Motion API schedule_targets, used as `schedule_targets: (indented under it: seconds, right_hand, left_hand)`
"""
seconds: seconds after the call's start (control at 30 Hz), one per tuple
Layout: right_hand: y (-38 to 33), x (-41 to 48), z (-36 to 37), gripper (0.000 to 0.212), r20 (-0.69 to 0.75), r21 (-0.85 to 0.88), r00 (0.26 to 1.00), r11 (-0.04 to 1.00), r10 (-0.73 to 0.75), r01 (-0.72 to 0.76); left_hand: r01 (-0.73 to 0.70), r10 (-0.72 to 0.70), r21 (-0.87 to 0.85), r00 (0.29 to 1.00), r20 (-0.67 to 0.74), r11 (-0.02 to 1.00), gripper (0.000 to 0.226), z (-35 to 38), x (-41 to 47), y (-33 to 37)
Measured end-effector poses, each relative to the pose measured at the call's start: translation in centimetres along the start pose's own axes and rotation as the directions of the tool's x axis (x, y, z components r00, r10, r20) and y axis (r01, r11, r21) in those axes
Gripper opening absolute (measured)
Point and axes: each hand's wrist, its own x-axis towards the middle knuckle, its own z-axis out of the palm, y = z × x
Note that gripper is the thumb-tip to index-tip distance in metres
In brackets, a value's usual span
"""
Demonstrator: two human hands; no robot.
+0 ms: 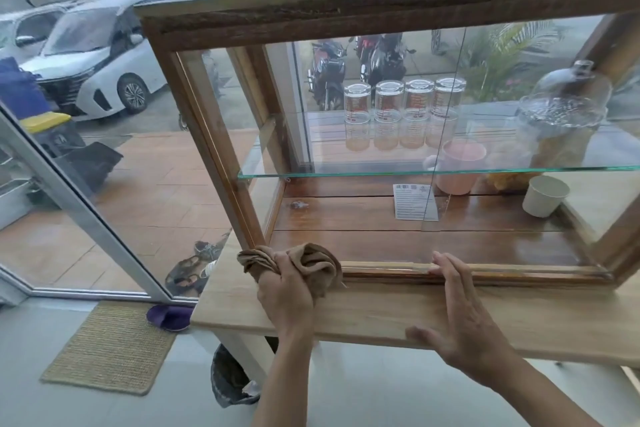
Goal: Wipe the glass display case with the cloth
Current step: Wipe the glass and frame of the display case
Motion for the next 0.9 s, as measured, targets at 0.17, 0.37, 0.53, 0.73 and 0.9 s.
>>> schedule_targets:
  seconds: [0.17,0.37,0.53,0.73,0.9]
  right_hand:
    - [-0.2,0.1,0.0,0.109,0.003,0.025,1.0,0.999,0.023,-0.023]
    - [-0.4,0.1,0.0,0.11,0.003,0.02,1.0,0.999,0.025,-0.025]
    - [-0.6,0.2,-0.2,0.11,0.012,0.014,0.999,0.999,0.032,-0.032]
    - [-0.5,0.1,-0.1,0.111,0.011,0.004,0.999,0.999,0.041,-0.041]
    - [-0.6,0.2,-0.2,0.11,0.012,-0.006,0.999,0.999,0.05,-0.049]
  left_hand:
    - [-0.162,0.132,0.137,0.97,0.202,0.977,0.029,0.0,-2.2,2.0]
    - [-0.132,0.134,0.033,0.989,-0.058,0.991,0.014,-0.8,-0.6,0.5]
    - [-0.116,0.122,-0.05,0.982,0.142,0.992,0.017,1.7,-3.1,1.3]
    - [-0.166,0.163,-0.05,0.985,-0.061,0.985,0.011,0.6,-1.8,0.4]
    - [-0.291,0.287,-0.111,0.956,-0.051,0.95,0.012,1.6,-1.9,2.0]
